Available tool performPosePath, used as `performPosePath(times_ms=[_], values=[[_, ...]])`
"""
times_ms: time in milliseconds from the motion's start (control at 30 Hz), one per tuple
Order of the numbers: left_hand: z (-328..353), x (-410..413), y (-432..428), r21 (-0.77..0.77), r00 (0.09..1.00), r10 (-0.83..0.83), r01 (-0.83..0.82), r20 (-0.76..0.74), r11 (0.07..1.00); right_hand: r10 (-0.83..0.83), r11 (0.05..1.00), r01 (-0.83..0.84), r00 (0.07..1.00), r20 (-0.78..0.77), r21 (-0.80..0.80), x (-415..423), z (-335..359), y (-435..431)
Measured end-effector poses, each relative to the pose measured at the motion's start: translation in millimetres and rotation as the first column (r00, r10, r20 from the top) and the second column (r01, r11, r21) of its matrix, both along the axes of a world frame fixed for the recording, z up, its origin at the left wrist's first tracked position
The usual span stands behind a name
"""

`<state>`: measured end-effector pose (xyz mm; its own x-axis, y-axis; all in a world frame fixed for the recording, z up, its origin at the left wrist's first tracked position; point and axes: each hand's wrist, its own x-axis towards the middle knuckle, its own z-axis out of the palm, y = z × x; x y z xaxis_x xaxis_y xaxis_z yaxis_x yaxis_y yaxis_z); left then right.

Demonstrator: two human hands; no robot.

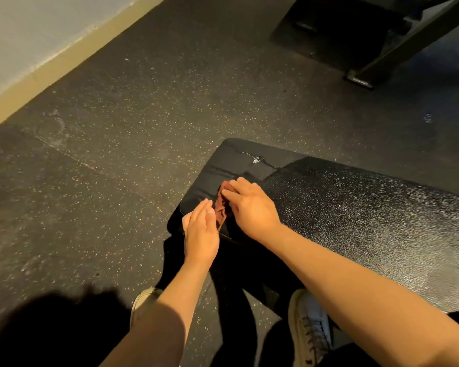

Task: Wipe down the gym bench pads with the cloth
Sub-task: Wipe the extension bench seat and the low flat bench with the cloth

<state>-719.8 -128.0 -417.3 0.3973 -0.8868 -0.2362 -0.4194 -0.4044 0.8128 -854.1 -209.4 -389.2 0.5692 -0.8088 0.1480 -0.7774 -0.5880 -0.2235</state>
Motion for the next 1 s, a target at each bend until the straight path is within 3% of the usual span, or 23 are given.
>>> performPosePath(times_ms=[133,267,367,533,700,800,1000], values=[[1.4,-0.1,3.9,0.001,0.999,-0.014,0.014,-0.035,1.0,-0.192,0.981,0.192,0.981,0.026,0.0,-3.4,1.3,-3.9],[5.1,-3.6,0.7,0.008,0.995,0.046,-0.046,-0.083,0.999,-0.038,0.999,0.036,0.995,0.092,0.021,14.0,-2.8,30.1],[4.9,-2.8,-0.6,0.023,0.995,0.048,-0.046,-0.083,0.999,0.043,0.999,-0.043,0.998,0.035,-0.013,3.9,-0.2,21.6],[4.7,0.6,1.6,0.015,0.999,-0.008,0.009,-0.054,1.0,-0.187,0.982,0.188,0.981,-0.043,0.012,-8.1,3.8,-13.9],[3.9,-3.1,-2.0,0.012,0.995,0.047,-0.046,-0.085,0.999,-0.032,0.996,0.027,0.998,0.061,0.087,13.3,-3.5,27.3],[4.0,-1.9,-3.4,0.026,0.996,0.049,-0.048,-0.071,0.999,0.036,0.996,-0.036,0.999,0.008,0.076,7.4,-4.4,22.7],[1.6,1.2,-0.3,0.033,1.0,-0.022,0.022,-0.006,0.999,-0.184,0.975,0.183,0.983,-0.009,0.127,19.5,4.9,-3.9]])
